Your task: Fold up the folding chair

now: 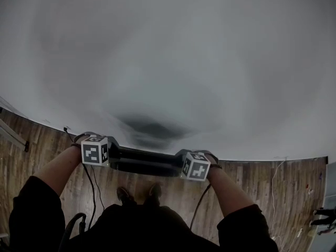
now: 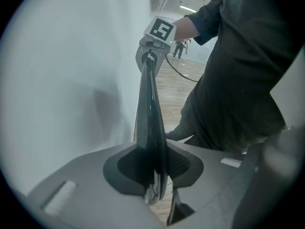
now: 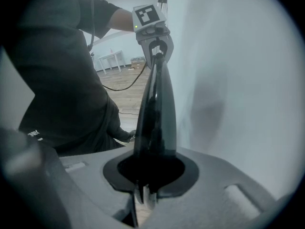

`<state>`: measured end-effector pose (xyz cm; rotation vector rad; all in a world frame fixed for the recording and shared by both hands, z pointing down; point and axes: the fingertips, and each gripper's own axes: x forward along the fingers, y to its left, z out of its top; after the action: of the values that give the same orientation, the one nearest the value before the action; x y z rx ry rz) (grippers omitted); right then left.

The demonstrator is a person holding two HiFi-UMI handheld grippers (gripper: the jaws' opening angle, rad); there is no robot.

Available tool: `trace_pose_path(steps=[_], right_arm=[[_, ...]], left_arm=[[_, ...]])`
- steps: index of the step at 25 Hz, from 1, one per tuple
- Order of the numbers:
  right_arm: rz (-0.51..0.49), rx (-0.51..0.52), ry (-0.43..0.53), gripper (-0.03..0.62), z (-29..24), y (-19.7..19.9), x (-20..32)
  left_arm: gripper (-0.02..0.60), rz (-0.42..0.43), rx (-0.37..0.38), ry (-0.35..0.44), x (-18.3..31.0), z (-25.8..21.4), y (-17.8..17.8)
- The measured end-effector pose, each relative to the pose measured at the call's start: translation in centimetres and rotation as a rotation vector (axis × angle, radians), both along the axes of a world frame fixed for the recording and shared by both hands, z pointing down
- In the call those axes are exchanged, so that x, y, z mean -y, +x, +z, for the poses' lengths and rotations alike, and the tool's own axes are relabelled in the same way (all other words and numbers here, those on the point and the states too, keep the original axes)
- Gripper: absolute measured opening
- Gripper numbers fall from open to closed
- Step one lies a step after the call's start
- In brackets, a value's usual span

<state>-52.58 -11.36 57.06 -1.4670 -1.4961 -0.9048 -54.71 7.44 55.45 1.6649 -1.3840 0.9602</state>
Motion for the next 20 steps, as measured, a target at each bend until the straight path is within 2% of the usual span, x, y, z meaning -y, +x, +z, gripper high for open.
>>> trace_pose_path(steps=[12, 20], right_arm=[[0.043, -0.016, 0.002, 0.061, 1.0, -2.1, 2.1], [0.086, 0.024, -0.024, 0.084, 0.8, -3.7, 2.5]], left_arm=[[0.101, 0.029, -0.007, 0.036, 2.4, 0.3, -2.8], [0.115, -0.035, 0.026, 0.114, 3.1, 0.2, -4.4]])
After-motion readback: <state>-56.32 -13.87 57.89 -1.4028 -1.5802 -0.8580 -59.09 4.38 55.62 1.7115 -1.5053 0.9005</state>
